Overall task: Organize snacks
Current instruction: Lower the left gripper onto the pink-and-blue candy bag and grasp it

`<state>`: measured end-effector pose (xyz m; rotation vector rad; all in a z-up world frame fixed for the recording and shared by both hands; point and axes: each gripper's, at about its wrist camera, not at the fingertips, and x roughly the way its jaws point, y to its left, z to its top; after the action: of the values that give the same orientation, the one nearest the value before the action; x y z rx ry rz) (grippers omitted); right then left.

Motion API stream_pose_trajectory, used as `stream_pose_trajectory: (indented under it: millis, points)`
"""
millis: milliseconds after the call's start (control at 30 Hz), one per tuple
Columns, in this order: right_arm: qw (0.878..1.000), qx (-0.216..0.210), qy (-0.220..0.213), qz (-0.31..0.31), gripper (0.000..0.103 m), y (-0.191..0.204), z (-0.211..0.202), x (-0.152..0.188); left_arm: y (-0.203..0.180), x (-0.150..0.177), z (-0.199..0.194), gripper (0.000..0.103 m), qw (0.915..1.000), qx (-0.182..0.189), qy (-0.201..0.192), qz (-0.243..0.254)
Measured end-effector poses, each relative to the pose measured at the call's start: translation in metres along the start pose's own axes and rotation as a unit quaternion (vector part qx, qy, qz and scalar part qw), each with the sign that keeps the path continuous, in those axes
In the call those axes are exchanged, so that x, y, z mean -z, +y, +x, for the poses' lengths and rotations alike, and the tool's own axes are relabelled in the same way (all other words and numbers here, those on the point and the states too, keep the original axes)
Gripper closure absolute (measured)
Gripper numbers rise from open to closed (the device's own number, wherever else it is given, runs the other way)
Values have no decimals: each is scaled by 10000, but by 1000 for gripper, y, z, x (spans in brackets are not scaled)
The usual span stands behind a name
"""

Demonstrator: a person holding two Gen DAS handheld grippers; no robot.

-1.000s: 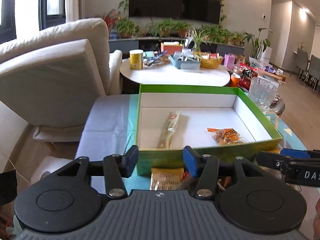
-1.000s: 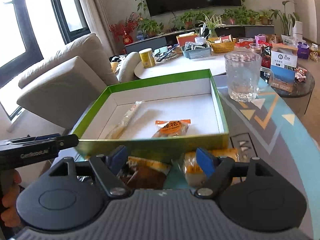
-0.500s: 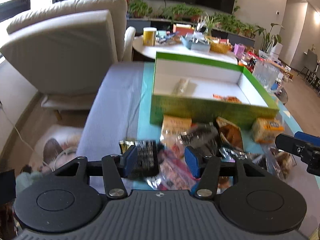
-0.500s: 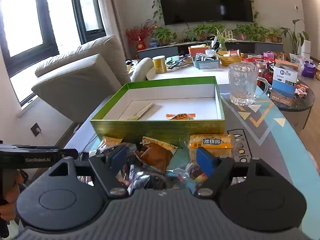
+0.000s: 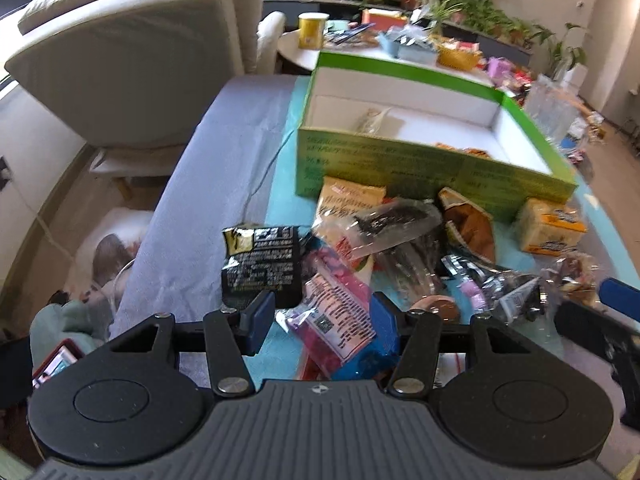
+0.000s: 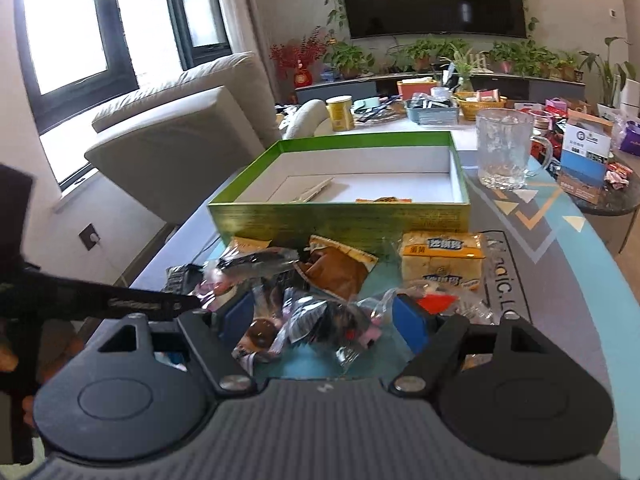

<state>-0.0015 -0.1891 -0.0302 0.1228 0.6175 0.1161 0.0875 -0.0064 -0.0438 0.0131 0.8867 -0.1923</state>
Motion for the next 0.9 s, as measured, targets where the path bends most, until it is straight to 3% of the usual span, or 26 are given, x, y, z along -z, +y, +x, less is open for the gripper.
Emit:
stream_pose_trajectory:
  millis: [467,767,900]
  points:
    - [9996,-82,276,-19,59,10,13,16,-8,-14,16,53,9958,-468,295,-734]
    - [9991,-108,395,105,58,8,21,20,-2,-16,11,53,9911,-314,256,-1271]
    - [9989,-104,434,129,58,8,23,22,5,-15,10,52,9829,-254,243,-1805]
